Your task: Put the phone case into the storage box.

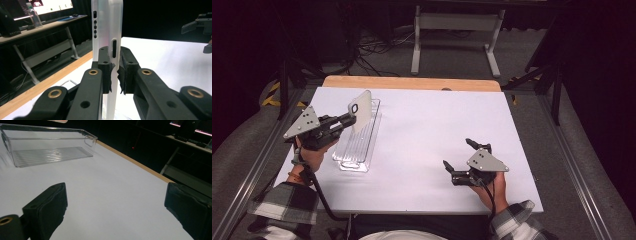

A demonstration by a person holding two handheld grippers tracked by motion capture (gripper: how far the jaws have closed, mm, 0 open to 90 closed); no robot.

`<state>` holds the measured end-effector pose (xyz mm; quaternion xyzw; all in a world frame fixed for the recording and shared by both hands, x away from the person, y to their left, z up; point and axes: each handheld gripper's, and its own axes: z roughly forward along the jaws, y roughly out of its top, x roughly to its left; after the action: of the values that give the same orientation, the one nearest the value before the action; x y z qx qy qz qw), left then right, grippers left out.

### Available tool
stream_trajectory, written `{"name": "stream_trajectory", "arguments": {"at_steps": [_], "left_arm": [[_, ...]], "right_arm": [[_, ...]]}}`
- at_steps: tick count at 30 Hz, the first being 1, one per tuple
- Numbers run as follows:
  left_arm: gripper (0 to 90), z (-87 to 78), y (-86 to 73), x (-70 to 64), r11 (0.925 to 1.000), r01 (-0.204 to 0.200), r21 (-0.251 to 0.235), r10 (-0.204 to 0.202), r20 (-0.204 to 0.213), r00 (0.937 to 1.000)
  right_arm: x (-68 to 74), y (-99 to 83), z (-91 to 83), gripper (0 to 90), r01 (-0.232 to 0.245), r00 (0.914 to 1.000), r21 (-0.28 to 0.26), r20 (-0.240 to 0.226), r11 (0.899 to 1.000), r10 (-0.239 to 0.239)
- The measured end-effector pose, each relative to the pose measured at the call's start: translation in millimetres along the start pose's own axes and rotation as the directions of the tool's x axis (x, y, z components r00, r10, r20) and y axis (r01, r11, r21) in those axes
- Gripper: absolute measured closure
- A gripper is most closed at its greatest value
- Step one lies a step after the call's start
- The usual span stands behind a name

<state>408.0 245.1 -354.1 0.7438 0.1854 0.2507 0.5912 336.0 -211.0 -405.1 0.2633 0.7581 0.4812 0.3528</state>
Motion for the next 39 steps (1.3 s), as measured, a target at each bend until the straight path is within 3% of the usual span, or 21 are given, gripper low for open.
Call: {"name": "stream_trajectory", "arguments": {"at_steps": [15,25,33,39], "left_arm": [[81.7,5.3,-7.7,14.3,0.9998,0.009,0.016,-0.009,-0.012,0.9999],[81.7,22.8,-16.5,32.5,0.9982,0.02,0.057,-0.022,0.044,0.9988],[81.7,34.2,-25.9,45.1,0.9963,0.015,0.084,-0.021,0.067,0.9975],[81.7,49.0,-33.7,57.9,0.9923,0.037,0.118,-0.047,0.079,0.9958]], "right_arm": [[0.8,-0.9,2.2,5.3,0.008,1.0,0.01,0.0,1.0,-0.008],[-0.3,-2.7,4.8,6.1,0.004,1.0,0.024,0.006,1.0,-0.004],[0.3,-4.2,7.9,6.1,0.01,0.9999,0.041,0.007,0.999,-0.01],[2.5,-5.2,10.4,6.2,0.021,0.9998,0.055,0.0,0.998,-0.021]]}}
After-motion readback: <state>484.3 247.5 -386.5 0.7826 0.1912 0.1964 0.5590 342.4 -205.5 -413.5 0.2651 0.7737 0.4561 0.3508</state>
